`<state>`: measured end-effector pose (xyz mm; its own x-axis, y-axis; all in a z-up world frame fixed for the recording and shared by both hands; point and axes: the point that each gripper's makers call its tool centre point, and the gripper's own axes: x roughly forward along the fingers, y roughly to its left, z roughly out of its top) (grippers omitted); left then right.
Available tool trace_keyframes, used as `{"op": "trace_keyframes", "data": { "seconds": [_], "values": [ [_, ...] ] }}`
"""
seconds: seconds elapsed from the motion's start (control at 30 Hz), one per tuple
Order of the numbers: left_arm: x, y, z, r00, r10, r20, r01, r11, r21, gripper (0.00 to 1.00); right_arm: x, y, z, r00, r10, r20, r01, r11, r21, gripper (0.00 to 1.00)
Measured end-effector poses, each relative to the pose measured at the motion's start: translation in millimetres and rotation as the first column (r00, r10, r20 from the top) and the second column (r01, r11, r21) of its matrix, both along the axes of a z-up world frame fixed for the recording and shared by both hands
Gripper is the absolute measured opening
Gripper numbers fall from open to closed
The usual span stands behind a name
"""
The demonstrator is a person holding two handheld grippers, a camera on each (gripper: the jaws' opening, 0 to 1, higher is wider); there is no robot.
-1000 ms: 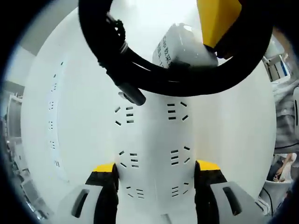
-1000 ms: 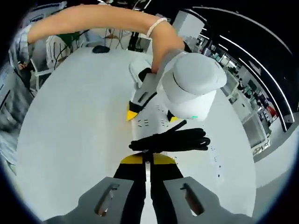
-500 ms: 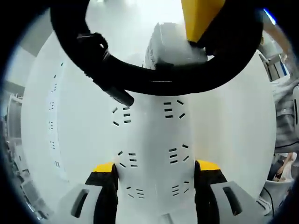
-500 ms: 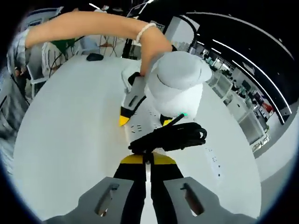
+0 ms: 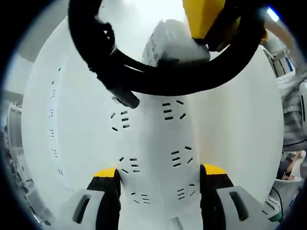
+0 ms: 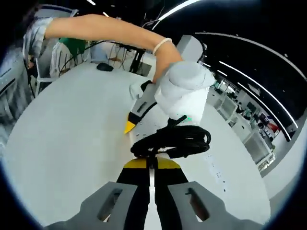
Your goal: Straighten the power strip on the desk, plug the charger into it
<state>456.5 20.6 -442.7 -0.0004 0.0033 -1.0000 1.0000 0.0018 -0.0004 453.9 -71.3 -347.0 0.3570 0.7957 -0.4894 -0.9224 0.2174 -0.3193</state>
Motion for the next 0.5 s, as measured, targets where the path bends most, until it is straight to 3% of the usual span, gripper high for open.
{"op": "trace_keyframes", "data": {
  "seconds": [0.13, 0.17, 0.37, 0.43, 0.5],
  "values": [
    [-0.3, 1, -0.1, 1.000, -0.021, 0.002, 0.021, 0.999, 0.046, 0.67, -10, -4, -3.8, 1.000, -0.007, 0.011, 0.007, 1.000, -0.001, 0.00],
    [-0.1, 1, -0.1, 1.000, -0.023, 0.003, 0.023, 0.998, 0.056, 0.67, -17, -5, -4.5, 0.997, 0.051, 0.062, -0.050, 0.999, -0.023, 0.00],
    [-1.4, 3, 1.4, 1.000, -0.017, 0.002, 0.017, 0.999, 0.032, 0.67, -20, -4, -3.5, 0.993, 0.083, 0.087, -0.080, 0.996, -0.046, 0.02],
    [-1.4, 3, 1.3, 1.000, -0.015, 0.001, 0.015, 1.000, 0.017, 0.68, -19, -4, -3.0, 0.999, 0.027, 0.032, -0.027, 1.000, -0.004, 0.03],
    [-1.4, 3, 1.1, 1.000, -0.014, 0.001, 0.014, 1.000, 0.006, 0.68, -16, -5, 1.9, 0.999, 0.018, 0.039, -0.017, 1.000, -0.010, 0.08]
  ]
}}
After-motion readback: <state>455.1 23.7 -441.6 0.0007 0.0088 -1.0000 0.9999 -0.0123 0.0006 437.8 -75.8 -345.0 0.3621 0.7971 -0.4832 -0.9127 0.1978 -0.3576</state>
